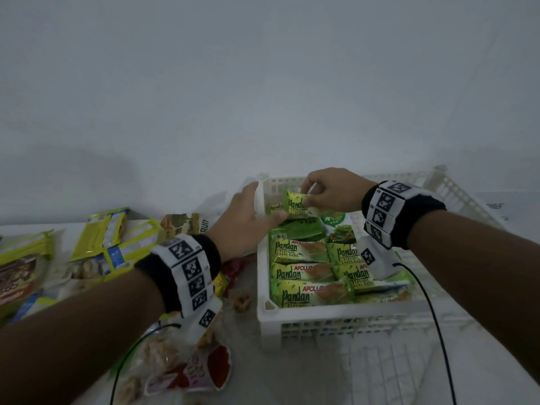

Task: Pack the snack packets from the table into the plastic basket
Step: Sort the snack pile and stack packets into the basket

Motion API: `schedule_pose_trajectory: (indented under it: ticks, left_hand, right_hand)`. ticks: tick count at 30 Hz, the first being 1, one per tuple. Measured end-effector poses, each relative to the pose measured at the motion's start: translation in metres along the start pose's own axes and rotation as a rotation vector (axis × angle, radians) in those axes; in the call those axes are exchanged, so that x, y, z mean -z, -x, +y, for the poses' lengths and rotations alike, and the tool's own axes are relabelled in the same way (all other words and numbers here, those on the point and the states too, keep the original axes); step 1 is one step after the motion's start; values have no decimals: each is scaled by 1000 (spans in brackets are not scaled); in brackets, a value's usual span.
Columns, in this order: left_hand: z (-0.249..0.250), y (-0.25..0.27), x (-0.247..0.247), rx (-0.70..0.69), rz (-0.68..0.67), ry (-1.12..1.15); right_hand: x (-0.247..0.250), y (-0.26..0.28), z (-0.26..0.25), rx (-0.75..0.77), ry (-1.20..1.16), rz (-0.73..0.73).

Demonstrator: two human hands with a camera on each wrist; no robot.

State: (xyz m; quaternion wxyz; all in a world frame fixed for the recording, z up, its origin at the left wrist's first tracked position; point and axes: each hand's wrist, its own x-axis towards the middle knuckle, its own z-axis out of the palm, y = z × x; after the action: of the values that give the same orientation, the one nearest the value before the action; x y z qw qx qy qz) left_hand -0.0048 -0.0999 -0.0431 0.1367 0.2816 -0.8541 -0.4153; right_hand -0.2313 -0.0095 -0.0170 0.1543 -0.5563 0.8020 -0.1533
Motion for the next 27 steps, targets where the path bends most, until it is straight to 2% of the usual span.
schedule_pose_trajectory:
  ticks: [5,9,15,27]
  left_hand:
    - [3,16,-27,101,-97,146]
    - [4,19,-34,117,-48,204]
    - [-3,13,-35,154,-43,156]
    - [-2,13,-36,148,-39,141]
  right_hand:
    - [-11,-9,-4,34,84,-81]
    - [-18,-17,-6,43,90,-104]
    - [-26,-26,-13,70,94,-175]
    - [-34,-17,-13,84,181,-147]
